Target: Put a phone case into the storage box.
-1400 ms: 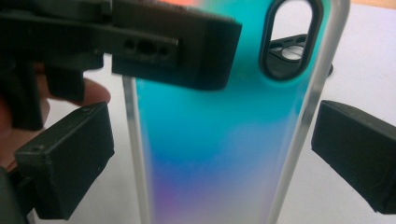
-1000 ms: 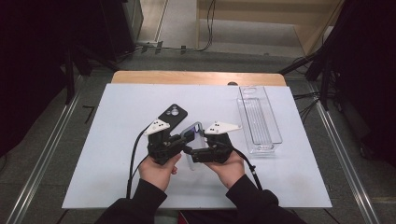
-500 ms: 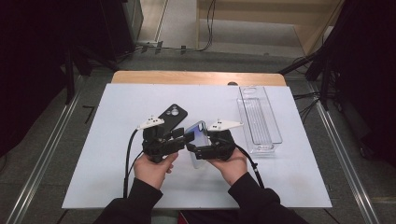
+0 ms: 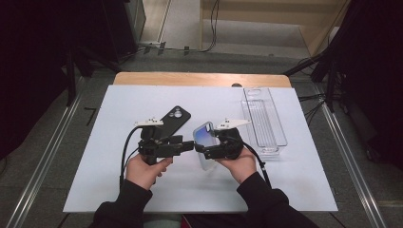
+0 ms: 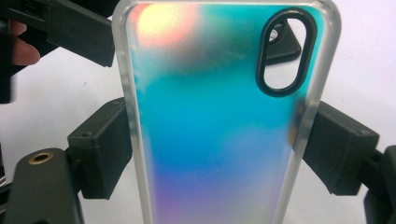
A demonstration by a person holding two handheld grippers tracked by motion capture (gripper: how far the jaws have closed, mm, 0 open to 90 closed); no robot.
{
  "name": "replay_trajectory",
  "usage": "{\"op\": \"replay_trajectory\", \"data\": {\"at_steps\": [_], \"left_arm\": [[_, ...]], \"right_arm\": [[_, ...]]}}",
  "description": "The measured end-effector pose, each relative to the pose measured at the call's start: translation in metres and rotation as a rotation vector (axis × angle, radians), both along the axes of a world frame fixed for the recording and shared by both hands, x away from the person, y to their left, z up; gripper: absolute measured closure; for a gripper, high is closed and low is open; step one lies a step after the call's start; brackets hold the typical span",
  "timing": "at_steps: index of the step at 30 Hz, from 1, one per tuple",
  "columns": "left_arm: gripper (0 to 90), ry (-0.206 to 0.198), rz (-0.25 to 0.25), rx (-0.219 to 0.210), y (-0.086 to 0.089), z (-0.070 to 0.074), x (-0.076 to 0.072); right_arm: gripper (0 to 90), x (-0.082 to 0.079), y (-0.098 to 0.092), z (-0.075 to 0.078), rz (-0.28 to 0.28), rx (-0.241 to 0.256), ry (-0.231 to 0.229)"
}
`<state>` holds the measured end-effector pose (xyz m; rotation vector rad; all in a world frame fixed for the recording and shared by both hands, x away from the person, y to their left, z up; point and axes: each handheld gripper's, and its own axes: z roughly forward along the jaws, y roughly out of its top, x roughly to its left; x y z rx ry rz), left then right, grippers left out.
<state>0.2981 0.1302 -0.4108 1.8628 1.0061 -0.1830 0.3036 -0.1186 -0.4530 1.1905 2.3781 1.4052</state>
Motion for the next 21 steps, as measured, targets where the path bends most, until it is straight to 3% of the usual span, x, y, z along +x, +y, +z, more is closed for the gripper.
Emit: {"op": "replay_trajectory", "data": {"at_steps": [2,5,9,12,16,21], "left_arm": [[30.4,0.027,-0.06,0.015,0.001,-0.002,0.002],[30.4,0.017,-0.11,0.065,0.004,-0.005,0.002],[30.3,0.029,-0.169,0.068,0.01,-0.01,0.003],[30.3,0.027,-0.188,0.118,0.013,-0.013,0.003],[30.3,0.04,-0.185,0.126,0.018,-0.017,0.002],[30.3,0.039,-0.226,0.149,0.025,-0.023,-0.002]], "right_arm": [[15.1,0.0,-0.001,0.0,0.005,0.0,0.008],[15.1,0.0,0.0,0.0,0.013,-0.011,0.008],[15.1,0.001,0.0,0.0,0.031,-0.014,0.012],[15.1,0.001,0.0,0.001,0.04,-0.015,0.01],[15.1,0.002,-0.001,0.0,0.038,-0.031,0.011],[15.1,0.003,-0.002,0.0,0.05,-0.019,0.021]]}}
